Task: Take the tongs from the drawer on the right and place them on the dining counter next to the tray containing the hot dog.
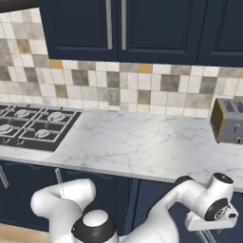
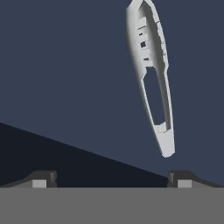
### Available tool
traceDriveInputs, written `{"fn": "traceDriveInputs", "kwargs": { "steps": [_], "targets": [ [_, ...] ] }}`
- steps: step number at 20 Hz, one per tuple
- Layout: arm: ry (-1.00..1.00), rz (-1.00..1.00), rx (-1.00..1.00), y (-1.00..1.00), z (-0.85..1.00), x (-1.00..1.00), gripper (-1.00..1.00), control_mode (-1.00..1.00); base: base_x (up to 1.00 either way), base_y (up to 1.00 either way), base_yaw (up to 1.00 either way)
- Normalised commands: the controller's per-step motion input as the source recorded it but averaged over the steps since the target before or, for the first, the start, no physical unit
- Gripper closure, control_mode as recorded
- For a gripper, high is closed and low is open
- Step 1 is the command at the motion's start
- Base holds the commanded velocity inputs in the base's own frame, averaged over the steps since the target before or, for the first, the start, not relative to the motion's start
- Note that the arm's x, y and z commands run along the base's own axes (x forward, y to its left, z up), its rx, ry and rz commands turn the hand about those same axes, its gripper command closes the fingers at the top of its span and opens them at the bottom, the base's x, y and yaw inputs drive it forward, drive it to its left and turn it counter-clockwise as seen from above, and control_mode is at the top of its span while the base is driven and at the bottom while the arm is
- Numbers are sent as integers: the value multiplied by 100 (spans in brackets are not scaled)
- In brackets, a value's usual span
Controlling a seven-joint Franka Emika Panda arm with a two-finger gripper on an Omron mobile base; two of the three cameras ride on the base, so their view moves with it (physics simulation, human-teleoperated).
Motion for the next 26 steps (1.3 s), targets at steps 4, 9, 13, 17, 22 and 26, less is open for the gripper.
{"fn": "traceDriveInputs", "kwargs": {
  "steps": [4,9,13,17,22,26],
  "targets": [
    [0,0,0,-11,-15,13,-100,-100,0,0,0],
    [0,0,0,-9,-19,12,-100,-100,0,0,0],
    [0,0,0,-1,-28,12,-100,-100,0,0,0],
    [0,0,0,0,-28,18,-100,-100,0,0,0],
    [0,0,0,-7,-22,15,-100,-100,0,0,0],
    [0,0,0,-12,-24,12,-100,-100,0,0,0]
  ]
}}
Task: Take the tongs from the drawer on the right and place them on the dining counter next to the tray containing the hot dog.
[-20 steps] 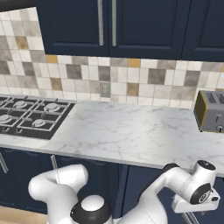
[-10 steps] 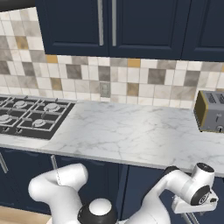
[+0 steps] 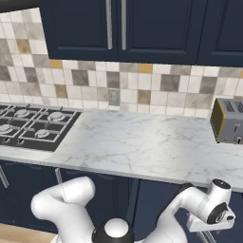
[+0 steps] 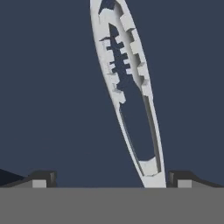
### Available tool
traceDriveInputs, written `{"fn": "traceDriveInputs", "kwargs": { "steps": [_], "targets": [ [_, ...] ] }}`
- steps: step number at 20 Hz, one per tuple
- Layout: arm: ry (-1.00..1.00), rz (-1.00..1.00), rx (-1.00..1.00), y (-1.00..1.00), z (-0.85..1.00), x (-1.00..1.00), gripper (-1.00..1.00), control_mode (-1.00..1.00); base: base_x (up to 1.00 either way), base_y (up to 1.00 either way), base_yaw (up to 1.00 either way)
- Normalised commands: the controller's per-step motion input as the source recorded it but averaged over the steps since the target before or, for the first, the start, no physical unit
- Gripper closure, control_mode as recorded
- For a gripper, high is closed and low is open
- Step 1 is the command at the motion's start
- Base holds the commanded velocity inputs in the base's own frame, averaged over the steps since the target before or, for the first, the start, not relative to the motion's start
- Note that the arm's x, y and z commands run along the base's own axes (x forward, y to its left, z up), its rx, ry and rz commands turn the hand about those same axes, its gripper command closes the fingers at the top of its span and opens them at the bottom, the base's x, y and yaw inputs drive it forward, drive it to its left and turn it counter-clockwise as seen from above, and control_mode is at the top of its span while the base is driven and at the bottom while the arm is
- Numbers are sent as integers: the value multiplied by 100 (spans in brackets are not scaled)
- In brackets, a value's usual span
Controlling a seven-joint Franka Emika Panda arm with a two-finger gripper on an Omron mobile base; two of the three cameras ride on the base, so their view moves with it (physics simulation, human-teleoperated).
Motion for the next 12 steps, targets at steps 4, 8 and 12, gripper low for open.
{"fn": "traceDriveInputs", "kwargs": {
  "steps": [4,8,12],
  "targets": [
    [0,0,0,-13,-23,9,-100,-100,0,0,0],
    [0,0,0,-11,-23,10,-100,-100,0,0,0],
    [0,0,0,-6,-22,11,-100,-100,0,0,0]
  ]
}}
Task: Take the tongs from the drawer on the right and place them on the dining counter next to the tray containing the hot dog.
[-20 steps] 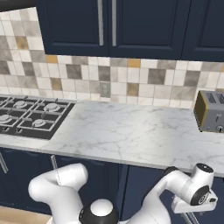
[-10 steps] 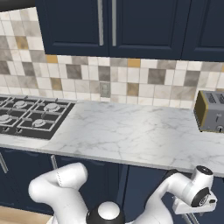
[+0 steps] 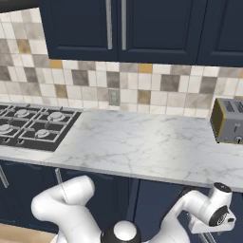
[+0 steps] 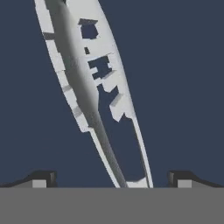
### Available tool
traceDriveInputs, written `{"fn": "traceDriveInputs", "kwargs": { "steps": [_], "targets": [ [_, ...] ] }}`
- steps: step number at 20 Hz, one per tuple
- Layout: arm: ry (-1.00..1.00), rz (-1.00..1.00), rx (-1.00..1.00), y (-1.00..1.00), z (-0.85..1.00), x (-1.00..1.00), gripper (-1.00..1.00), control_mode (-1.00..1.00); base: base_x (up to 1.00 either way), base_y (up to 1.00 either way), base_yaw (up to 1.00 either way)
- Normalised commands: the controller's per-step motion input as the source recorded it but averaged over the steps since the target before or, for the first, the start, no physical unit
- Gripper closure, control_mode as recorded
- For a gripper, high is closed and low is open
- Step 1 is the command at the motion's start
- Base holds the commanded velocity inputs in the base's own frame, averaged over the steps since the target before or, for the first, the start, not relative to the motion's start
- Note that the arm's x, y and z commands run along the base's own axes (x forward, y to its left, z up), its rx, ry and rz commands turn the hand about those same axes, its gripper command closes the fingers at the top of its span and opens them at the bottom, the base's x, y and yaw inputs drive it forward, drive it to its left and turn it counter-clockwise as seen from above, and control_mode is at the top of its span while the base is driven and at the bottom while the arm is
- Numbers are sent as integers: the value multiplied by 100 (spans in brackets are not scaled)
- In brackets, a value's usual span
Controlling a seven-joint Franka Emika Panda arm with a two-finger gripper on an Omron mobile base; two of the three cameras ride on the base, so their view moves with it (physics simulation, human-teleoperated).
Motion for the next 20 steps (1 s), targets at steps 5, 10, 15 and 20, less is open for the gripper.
{"fn": "traceDriveInputs", "kwargs": {
  "steps": [5,10,15,20],
  "targets": [
    [0,0,0,-4,-23,10,-100,-100,0,0,0],
    [0,0,0,-2,-19,6,-100,-100,0,0,0],
    [2,0,0,0,-21,0,-100,-100,0,0,0],
    [1,0,0,-1,-18,3,-100,-100,0,0,0]
  ]
}}
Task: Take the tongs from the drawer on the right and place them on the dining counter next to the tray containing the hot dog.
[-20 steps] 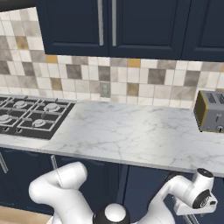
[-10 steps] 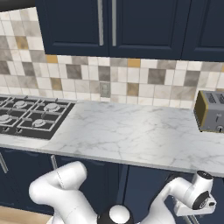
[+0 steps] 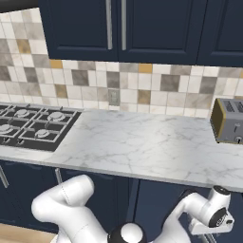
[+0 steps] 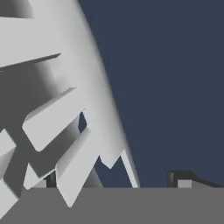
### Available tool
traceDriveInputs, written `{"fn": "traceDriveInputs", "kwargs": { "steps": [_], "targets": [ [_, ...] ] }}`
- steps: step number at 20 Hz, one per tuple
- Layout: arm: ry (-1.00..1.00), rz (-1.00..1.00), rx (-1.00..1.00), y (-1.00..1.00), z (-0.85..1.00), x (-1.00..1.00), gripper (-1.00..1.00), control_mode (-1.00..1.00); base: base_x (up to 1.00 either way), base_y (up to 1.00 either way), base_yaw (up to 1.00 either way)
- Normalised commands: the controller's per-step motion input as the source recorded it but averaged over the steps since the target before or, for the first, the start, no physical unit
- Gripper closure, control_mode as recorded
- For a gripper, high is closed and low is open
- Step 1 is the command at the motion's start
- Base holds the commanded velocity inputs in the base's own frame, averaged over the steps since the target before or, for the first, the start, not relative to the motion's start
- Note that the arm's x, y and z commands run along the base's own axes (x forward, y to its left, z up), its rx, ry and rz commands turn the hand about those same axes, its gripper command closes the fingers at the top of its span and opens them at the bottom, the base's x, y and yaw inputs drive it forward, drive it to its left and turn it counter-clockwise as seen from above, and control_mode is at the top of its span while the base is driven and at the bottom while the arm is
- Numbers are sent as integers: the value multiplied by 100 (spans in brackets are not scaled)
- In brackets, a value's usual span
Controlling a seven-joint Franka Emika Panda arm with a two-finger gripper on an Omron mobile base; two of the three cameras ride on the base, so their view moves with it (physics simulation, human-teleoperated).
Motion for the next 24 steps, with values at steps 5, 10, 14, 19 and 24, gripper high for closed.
{"fn": "traceDriveInputs", "kwargs": {
  "steps": [5,10,14,19,24],
  "targets": [
    [0,0,0,-1,-23,2,-100,-100,0,0,0],
    [1,0,0,0,-34,0,100,-100,0,0,0],
    [5,1,0,12,-39,0,100,-100,0,0,0],
    [5,6,0,27,-36,-3,100,-100,0,0,0],
    [0,2,-9,20,-17,-5,100,-100,0,0,0]
  ]
}}
